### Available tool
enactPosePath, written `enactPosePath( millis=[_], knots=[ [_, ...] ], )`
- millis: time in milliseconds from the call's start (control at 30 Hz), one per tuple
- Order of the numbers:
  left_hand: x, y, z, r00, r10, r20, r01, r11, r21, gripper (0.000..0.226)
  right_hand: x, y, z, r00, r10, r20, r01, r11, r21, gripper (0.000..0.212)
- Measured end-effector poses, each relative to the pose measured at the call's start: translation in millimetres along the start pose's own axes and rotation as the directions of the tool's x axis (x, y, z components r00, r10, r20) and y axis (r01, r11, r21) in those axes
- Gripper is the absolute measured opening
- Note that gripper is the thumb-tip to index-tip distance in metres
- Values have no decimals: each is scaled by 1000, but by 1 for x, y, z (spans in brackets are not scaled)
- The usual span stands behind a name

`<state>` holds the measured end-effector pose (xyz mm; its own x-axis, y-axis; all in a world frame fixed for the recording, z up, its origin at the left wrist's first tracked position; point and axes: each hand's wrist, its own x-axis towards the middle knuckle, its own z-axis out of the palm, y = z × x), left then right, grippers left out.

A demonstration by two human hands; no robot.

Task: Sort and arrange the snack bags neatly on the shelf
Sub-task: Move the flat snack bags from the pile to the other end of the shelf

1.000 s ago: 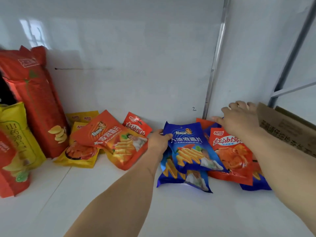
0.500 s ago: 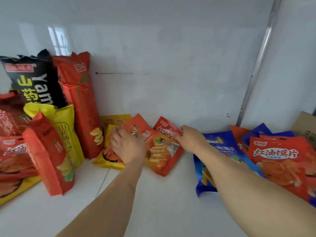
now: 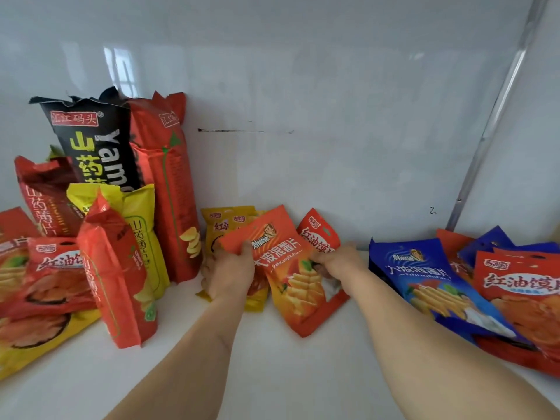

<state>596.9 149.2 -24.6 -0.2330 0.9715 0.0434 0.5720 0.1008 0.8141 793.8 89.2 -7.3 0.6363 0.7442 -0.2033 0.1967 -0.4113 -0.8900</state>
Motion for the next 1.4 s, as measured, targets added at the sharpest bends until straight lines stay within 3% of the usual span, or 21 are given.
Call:
enactPosePath(
  millis=[167,300,400,500,600,700,800,867,1000,1133,1267,1400],
  knots=[
    [12,0,-4,997,58,54,-57,998,-28,79,-7,-1,-22,994,-83,75,57,953,296,31],
    [5,4,-5,992,126,15,-127,990,54,55,-4,-2,-29,979,-86,185,27,954,300,33],
    [8,3,0,983,183,29,-180,981,-76,44,0,-5,-33,975,-114,193,46,945,325,26],
    [12,3,-2,967,236,98,-211,953,-218,40,7,-12,-43,973,-159,170,84,922,378,25],
    [9,4,-7,931,296,212,-253,945,-206,38,4,-24,-50,965,-180,192,68,876,478,23],
    [12,3,-5,907,342,246,-303,935,-183,38,-5,-31,-47,933,-235,272,53,838,543,39],
    [12,7,-2,902,362,237,-333,930,-155,33,-15,-25,-35,870,-278,406,57,876,479,56],
    [12,6,1,908,353,226,-327,934,-144,32,-18,-15,-22,852,-259,454,86,926,367,52],
    [13,0,3,940,297,169,-254,938,-238,36,-12,-9,-8,933,-176,313,75,948,308,36],
    [27,-2,-11,977,211,21,-202,957,-206,58,-11,-24,-12,930,-210,300,71,907,416,27],
    [36,3,-19,970,184,161,-159,975,-152,68,-11,-40,-19,942,-193,274,57,898,437,25],
    [33,3,-15,951,176,255,-194,980,45,79,-3,-47,-39,976,-150,157,52,862,504,24]
  ],
)
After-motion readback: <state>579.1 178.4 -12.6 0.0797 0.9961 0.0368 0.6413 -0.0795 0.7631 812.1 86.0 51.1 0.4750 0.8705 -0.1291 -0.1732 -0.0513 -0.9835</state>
